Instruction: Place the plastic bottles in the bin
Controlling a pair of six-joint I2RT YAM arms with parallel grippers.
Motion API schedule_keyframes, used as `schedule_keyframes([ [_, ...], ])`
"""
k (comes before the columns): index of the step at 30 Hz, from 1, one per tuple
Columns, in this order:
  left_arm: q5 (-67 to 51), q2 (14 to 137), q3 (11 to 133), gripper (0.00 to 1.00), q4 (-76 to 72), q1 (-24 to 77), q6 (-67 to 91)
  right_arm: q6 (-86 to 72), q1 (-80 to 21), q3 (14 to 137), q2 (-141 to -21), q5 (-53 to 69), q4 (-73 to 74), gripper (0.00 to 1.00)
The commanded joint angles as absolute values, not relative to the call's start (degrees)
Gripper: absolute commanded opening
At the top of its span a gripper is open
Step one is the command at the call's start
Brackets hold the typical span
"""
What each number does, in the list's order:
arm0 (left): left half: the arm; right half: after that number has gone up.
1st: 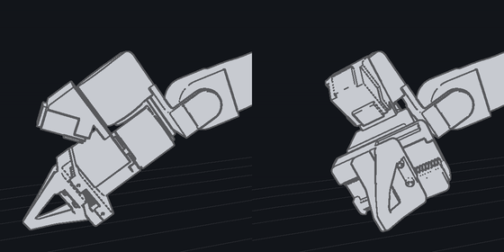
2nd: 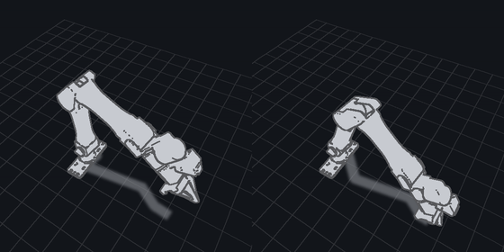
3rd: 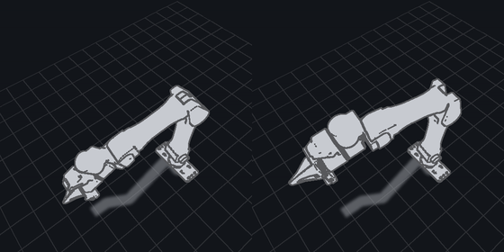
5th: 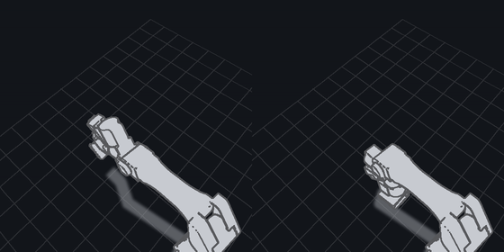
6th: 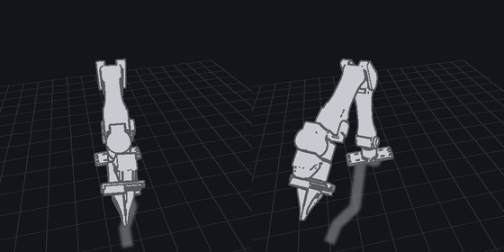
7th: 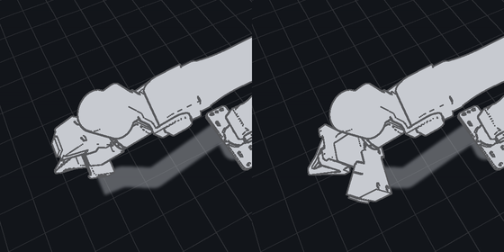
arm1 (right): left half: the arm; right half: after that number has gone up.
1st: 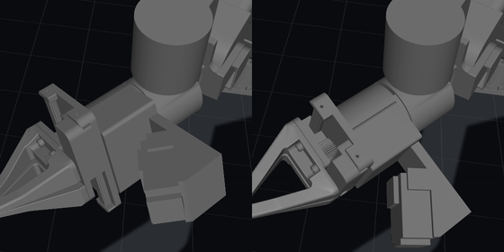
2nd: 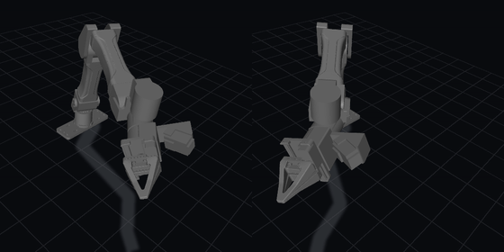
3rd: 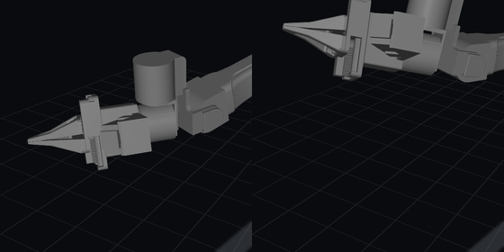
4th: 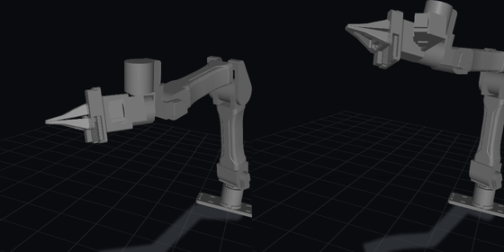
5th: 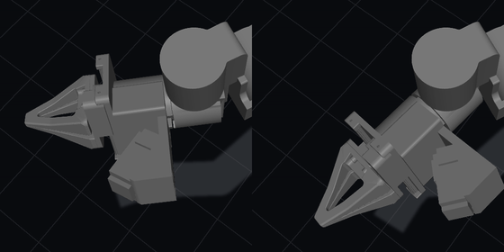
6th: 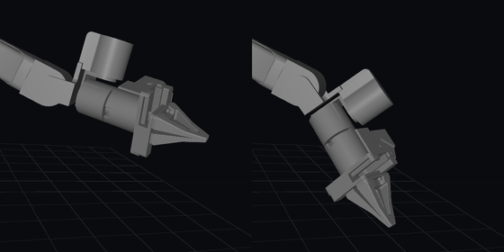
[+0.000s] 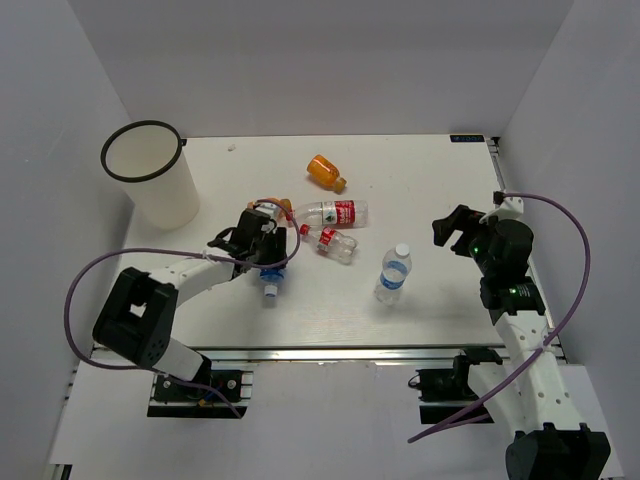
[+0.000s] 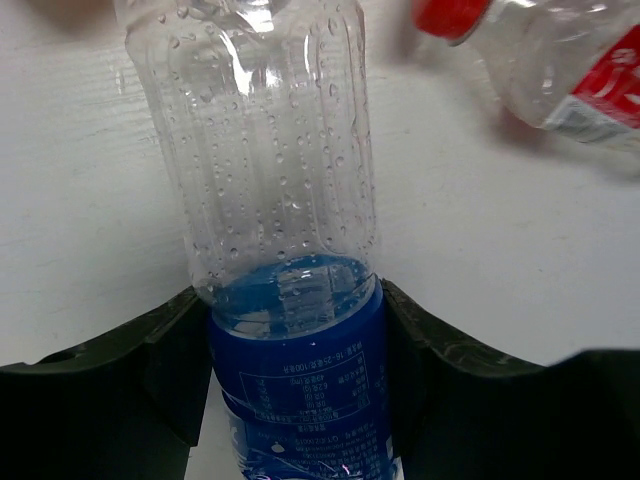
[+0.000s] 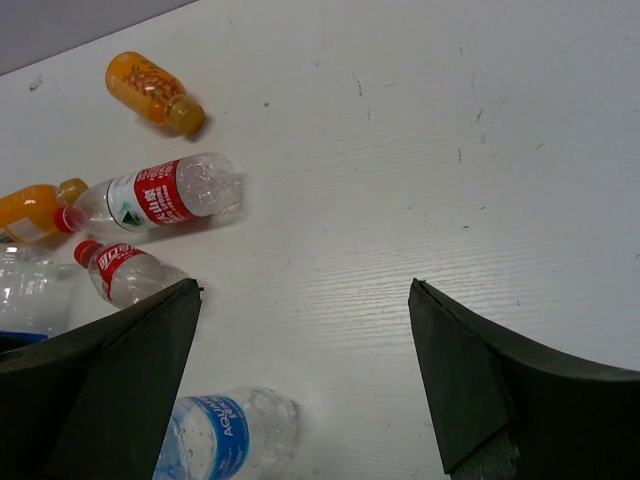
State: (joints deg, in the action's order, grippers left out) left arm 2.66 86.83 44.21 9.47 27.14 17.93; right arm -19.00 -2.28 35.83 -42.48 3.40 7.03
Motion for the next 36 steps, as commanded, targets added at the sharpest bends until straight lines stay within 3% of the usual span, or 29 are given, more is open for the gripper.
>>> schedule_keyframes([
  [1, 1.0, 78.6, 46.5, 0.28, 10.5, 27.3, 17.0, -18.0, -2.2, 36.0, -42.4, 2.6, 5.1, 0.89],
  [6, 9.1, 65.6, 53.3, 0.29, 13.8, 27.3, 15.7, -17.7, -2.3, 36.0, -42.2, 3.1, 4.7, 0.89],
  [13, 37.7, 69.9, 74.8, 0.31, 13.9, 24.1, 4.6, -16.2, -2.2, 37.4, -44.1, 4.0, 5.0, 0.89],
  [15, 35.3, 72.1, 79.6, 0.3, 12.7, 16.6, 3.1, -15.9, -2.2, 37.4, -44.3, 4.0, 5.0, 0.89],
  [20, 27.3, 75.4, 78.1, 0.3, -5.9, 2.1, -1.9, -15.7, -2.2, 37.1, -44.6, 4.6, 3.4, 0.89],
  [22, 26.8, 78.6, 78.0, 0.34, -13.9, 0.6, -3.7, -14.9, -2.2, 37.4, -44.7, 5.3, 3.3, 0.89],
  [33, 28.3, 96.8, 88.8, 0.33, -23.7, -7.9, -6.9, -13.5, -2.2, 36.4, -47.5, 5.4, 0.8, 0.89],
  [36, 30.0, 98.1, 84.6, 0.42, -29.9, -8.0, -7.9, -13.5, -2.2, 36.6, -48.4, 5.4, 1.2, 0.89],
])
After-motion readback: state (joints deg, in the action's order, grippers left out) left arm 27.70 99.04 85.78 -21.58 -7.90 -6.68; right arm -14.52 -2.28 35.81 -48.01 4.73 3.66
